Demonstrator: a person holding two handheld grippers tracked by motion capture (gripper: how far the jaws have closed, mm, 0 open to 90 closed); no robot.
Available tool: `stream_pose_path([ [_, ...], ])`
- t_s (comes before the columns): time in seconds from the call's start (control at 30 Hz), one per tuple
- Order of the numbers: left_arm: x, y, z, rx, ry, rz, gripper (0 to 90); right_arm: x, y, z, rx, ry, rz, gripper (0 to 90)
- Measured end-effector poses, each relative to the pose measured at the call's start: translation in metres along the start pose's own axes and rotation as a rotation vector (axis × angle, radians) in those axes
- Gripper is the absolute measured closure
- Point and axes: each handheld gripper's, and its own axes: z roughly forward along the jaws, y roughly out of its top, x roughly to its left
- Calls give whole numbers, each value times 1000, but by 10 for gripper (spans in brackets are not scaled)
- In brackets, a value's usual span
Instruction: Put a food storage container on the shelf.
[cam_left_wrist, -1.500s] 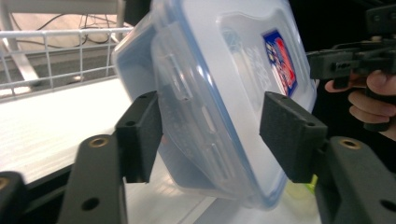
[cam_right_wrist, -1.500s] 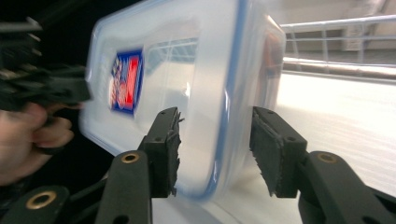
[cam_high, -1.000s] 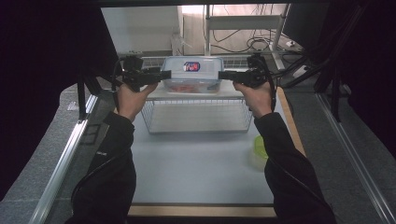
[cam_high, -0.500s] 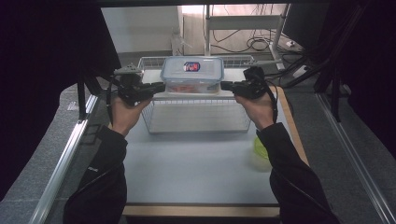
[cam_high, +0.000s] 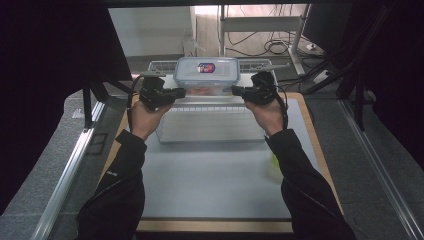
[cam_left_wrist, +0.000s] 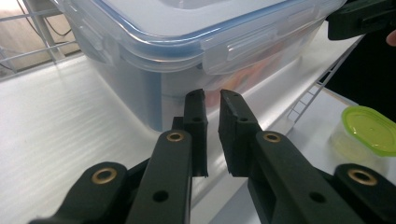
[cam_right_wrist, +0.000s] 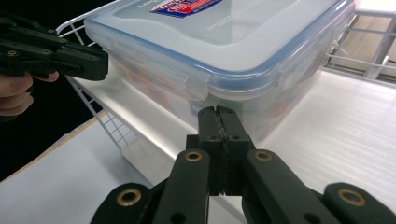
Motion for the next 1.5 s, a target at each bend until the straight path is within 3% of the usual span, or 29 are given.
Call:
stream_pose_path([
  [0.27, -3, 3, 5, 9, -16, 10, 828, -2, 4, 5, -1, -27, 14, 899],
  [0.43, -8, -1, 2, 2, -18, 27, 771, 1, 2, 4, 0, -45, -11, 897],
  [0.53, -12, -5, 0, -15, -26, 35, 717, 2, 0, 0, -13, -18, 3, 872],
  [0.9, -38, -29, -9, -26, -58, 83, 522, 18, -16, -10, 5, 10, -64, 671],
  [1.13, -54, -49, -17, -40, -95, 90, 382, 30, -35, -16, 30, 33, -121, 532],
  [1.33, -66, -70, -25, -38, -94, 121, 300, 39, -54, -21, 39, 36, -155, 407],
  [1.5, -71, -89, -30, -35, -82, 94, 218, 45, -72, -27, 40, 32, -170, 324],
])
